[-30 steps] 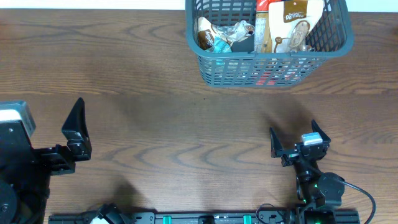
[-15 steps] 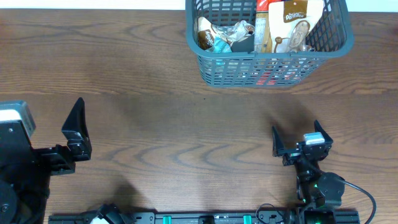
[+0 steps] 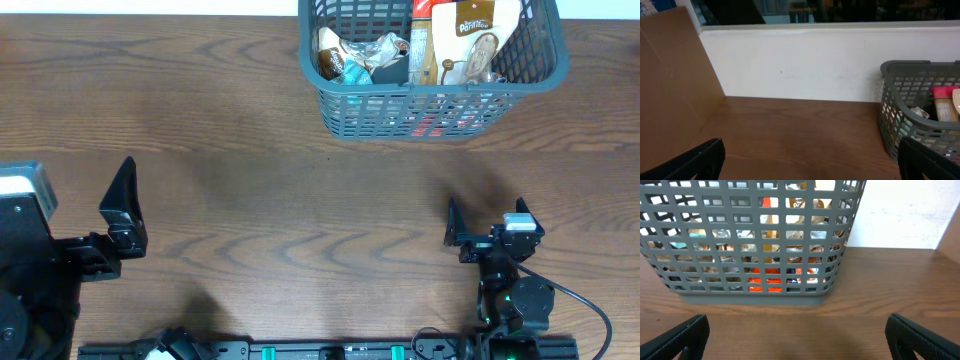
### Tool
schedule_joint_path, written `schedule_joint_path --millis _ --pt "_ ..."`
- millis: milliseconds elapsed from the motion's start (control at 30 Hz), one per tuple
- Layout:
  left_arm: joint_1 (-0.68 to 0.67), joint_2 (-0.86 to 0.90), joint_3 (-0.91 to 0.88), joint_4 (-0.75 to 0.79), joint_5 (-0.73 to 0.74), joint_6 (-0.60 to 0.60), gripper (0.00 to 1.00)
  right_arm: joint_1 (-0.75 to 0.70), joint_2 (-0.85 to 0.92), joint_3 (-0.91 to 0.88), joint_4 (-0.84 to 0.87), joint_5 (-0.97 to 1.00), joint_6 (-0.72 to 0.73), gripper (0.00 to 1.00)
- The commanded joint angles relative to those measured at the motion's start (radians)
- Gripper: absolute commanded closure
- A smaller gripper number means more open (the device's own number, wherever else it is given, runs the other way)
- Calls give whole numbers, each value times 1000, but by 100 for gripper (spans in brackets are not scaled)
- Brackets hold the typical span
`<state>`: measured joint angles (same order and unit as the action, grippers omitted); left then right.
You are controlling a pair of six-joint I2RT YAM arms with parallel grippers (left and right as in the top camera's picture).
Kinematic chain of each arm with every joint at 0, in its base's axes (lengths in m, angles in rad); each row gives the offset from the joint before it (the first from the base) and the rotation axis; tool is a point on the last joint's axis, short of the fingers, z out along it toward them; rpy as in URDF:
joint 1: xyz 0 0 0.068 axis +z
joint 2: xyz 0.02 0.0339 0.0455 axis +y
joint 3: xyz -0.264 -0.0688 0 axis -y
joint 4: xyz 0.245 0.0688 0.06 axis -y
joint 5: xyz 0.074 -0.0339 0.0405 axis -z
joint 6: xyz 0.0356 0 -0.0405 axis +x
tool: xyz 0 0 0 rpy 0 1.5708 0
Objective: Pack container
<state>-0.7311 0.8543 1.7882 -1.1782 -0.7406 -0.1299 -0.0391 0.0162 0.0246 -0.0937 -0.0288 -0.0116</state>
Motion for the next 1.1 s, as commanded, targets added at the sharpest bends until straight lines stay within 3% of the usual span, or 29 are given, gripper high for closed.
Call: schedule_joint_path --millis 0,933,1067 --pt "1 -1 2 0 -11 6 1 8 -11 -8 -3 13 -23 1" --pt "3 -1 2 -13 -12 6 1 8 -11 -8 -3 13 -23 1" --pt "63 -3 2 -72 26 6 1 8 -11 -8 -3 13 -23 1"
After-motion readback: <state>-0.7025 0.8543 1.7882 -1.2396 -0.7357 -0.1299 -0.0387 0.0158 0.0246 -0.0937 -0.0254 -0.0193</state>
